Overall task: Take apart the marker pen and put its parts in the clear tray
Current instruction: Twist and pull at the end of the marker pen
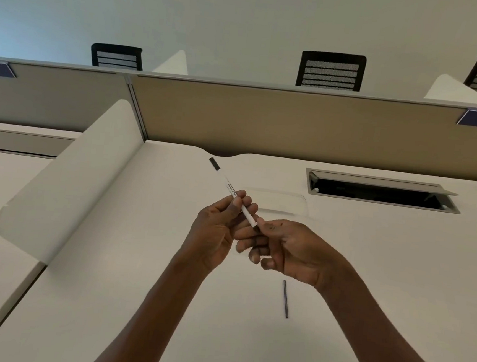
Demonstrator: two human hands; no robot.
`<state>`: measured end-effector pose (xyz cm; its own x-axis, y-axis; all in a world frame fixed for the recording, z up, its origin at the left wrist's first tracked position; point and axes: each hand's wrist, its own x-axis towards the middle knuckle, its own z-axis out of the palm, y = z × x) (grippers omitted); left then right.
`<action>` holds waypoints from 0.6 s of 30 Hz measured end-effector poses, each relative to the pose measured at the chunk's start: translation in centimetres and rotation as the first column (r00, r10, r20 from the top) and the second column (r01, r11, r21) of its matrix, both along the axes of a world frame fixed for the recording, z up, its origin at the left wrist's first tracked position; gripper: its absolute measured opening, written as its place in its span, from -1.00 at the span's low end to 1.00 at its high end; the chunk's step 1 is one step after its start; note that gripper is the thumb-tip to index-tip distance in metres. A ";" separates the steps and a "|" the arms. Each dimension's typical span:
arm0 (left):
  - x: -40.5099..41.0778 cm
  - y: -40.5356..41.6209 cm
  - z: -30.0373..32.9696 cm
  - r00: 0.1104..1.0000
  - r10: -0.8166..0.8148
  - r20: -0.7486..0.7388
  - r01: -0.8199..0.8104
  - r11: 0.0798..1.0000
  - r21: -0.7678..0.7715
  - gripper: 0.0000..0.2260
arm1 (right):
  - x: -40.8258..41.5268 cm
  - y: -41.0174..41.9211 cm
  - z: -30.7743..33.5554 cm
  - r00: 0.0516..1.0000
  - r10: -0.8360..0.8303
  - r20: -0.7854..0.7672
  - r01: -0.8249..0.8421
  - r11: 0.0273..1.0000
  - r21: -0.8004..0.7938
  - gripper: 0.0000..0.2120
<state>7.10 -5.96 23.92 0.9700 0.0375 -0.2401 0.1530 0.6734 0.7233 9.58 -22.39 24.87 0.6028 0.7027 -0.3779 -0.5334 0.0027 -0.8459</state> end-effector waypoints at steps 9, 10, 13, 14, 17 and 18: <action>0.0 -0.3 -0.1 0.995 0.054 0.080 -0.070 0.975 0.212 -0.85 | -0.4 1.3 -0.5 0.995 -0.099 -0.019 0.096 0.988 -0.121 -0.65; 0.0 -0.5 -0.2 0.993 0.079 0.085 -0.097 0.969 0.227 -0.85 | -0.5 1.4 -0.5 0.991 -0.116 0.066 0.126 0.975 -0.185 -0.64; 0.0 -1.5 -0.6 0.981 0.174 0.081 -0.188 0.958 0.215 -0.86 | -0.7 1.9 -0.6 0.922 -0.143 0.359 0.283 0.882 -0.377 -0.64; -0.1 -1.8 -0.7 0.976 0.206 0.077 -0.217 0.957 0.195 -0.86 | -0.8 2.1 -0.7 0.875 -0.136 0.465 0.357 0.829 -0.430 -0.66; -0.1 -2.8 -1.1 0.957 0.287 0.048 -0.290 0.950 0.116 -0.86 | -1.3 3.1 -1.2 0.647 0.145 0.749 0.561 0.575 -0.595 -0.75; -0.1 -3.1 -1.2 0.951 0.306 0.032 -0.308 0.948 0.086 -0.85 | -1.7 3.3 -1.4 0.566 0.248 0.786 0.629 0.487 -0.606 -0.78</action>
<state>7.01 -9.05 22.70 0.9123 0.3545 -0.2051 -0.0645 0.6189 0.7828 7.90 -19.06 23.44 0.9845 0.1754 0.0025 0.1509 -0.8395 -0.5220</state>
